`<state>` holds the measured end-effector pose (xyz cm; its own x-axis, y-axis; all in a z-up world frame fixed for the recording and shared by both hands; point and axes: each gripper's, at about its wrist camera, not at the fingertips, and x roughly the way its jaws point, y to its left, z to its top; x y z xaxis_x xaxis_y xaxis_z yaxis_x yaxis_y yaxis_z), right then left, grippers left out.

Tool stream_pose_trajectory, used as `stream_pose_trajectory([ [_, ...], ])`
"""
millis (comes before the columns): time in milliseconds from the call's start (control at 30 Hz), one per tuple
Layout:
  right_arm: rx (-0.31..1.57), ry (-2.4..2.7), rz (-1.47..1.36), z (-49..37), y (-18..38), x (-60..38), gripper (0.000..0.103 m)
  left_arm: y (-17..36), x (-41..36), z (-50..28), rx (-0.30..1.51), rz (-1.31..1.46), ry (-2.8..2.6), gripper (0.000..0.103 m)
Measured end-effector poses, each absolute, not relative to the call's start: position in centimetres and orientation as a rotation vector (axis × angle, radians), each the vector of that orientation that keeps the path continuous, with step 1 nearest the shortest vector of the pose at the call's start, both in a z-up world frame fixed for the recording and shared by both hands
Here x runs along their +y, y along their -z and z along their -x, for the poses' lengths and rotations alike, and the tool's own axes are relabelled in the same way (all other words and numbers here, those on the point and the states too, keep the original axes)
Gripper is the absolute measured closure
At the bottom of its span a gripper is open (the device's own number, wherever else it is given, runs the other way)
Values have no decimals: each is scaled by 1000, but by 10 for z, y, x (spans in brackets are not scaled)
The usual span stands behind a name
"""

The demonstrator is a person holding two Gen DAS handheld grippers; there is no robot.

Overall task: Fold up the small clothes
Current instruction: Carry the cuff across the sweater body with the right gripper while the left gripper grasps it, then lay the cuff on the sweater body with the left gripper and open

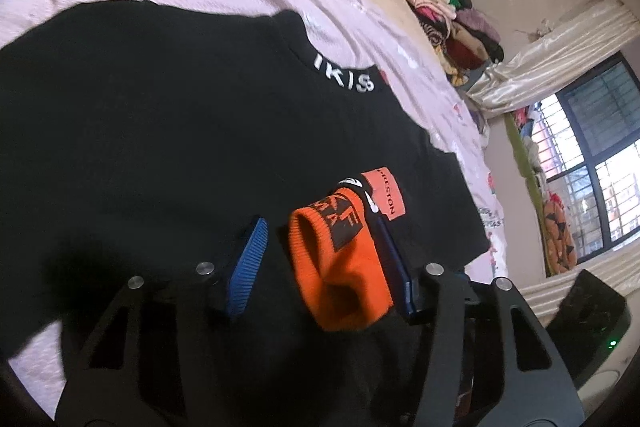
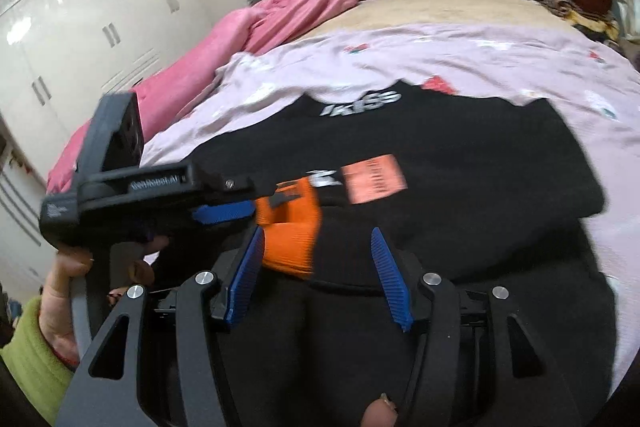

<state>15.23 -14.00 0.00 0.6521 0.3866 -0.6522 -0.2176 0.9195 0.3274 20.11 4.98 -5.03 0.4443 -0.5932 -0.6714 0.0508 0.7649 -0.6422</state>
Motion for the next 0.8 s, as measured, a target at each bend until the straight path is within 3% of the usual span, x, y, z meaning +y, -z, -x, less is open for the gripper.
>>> stream_pose_trajectory([
  [33,784,-319,-235,-150,-1,-150,49,53,44,-203,1052,589,433,65],
  [133,775,-257,-254,-145,-3,-175,49,53,24,-206,1046,524,439,98],
  [167,771,-238,-257,-144,-4,-183,49,51,22,-204,1042,509,446,101],
  [600,738,-124,-279,-136,-11,-223,49,-32,39,-169,818,443,500,103],
  [800,737,-130,-272,-137,-11,-218,49,-29,63,-164,843,467,438,103],
])
